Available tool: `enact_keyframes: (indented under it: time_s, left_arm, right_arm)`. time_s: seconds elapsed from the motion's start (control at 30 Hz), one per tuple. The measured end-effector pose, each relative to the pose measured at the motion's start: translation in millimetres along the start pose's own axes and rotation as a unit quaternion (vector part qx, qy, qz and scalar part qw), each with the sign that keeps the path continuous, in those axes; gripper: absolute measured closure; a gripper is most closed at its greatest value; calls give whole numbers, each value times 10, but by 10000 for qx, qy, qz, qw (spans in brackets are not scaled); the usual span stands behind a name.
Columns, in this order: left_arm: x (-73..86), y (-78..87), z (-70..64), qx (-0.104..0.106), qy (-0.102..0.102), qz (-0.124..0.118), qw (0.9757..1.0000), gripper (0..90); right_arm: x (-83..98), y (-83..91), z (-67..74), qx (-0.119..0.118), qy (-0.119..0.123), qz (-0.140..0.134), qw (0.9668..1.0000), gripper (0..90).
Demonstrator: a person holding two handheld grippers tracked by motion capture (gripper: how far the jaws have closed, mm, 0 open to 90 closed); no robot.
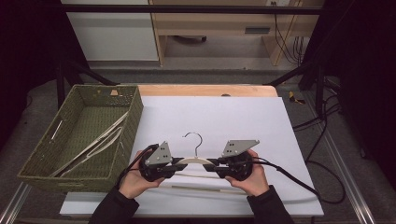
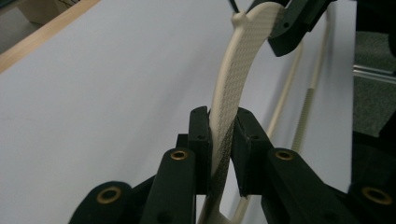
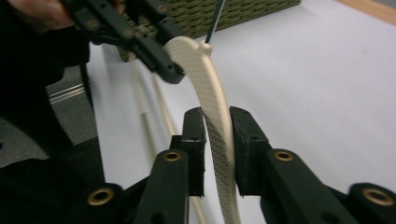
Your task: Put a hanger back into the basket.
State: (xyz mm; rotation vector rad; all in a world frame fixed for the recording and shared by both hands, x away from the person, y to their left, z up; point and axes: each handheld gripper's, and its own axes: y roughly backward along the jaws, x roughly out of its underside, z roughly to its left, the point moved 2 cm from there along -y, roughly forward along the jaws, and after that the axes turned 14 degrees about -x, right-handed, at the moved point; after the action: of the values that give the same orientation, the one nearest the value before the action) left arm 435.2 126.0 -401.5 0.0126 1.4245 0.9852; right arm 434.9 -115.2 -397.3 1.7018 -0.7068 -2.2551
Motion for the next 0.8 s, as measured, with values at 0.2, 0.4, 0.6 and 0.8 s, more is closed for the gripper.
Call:
enact_keyframes:
  time_s: [0.2, 0.4, 0.6, 0.8]
  left_arm:
    - [-15, -1, -125, 297, 32, 5, 9996, 856]
    - [-36, 23, -169, 252, 180, -44, 9995, 866]
    - [-53, 67, -159, -3, 327, -57, 9995, 866]
    - [-62, 154, -46, -397, 708, -62, 9967, 866]
  right_arm:
    - [28, 10, -19, 465, 97, 61, 9989, 590]
    - [71, 150, -27, 497, -147, -65, 9986, 517]
    - [122, 330, 2, 577, -417, -444, 9965, 390]
    - [209, 499, -8, 1149, -387, -751, 9898, 245]
